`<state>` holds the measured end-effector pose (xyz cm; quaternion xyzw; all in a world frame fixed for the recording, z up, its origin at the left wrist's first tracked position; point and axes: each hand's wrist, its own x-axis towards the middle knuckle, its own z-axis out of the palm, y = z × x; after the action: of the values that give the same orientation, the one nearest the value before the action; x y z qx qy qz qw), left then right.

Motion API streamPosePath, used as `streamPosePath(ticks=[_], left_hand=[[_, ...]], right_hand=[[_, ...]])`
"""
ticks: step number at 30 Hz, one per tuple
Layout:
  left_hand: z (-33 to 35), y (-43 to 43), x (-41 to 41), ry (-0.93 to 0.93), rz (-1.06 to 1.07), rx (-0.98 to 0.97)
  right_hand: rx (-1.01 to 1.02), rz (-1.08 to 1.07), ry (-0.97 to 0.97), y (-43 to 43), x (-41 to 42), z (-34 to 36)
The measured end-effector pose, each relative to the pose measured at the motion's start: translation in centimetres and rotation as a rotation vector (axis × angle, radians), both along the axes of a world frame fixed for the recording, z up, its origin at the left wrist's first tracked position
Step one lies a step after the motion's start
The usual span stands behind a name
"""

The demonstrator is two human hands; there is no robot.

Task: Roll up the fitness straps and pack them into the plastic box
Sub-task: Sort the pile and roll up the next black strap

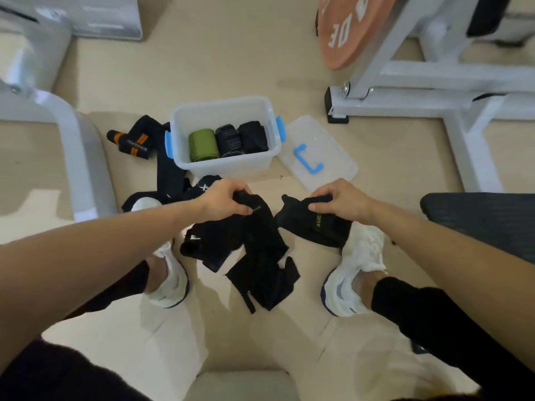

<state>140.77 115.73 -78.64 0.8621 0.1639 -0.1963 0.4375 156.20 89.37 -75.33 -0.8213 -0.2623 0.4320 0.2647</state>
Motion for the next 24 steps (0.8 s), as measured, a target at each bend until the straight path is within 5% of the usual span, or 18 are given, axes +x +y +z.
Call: streamPosePath(ticks=[6, 15, 24], left_hand=[[11.6, 2.5, 1.8, -0.052, -0.103, -0.072], [24.2, 4.7, 1.1, -0.303, 0.069, -0.138], [27.5, 6.4, 3.4, -0.43, 0.041, -0.243]], right_hand=[[0.125, 0.066, -0.11, 2.0, 1.5, 9.1], [0.294, 0.226, -0.258, 4.9, 1.5, 23.2], [0.486, 0.222, -0.297, 8.3, 2.1, 26.3]])
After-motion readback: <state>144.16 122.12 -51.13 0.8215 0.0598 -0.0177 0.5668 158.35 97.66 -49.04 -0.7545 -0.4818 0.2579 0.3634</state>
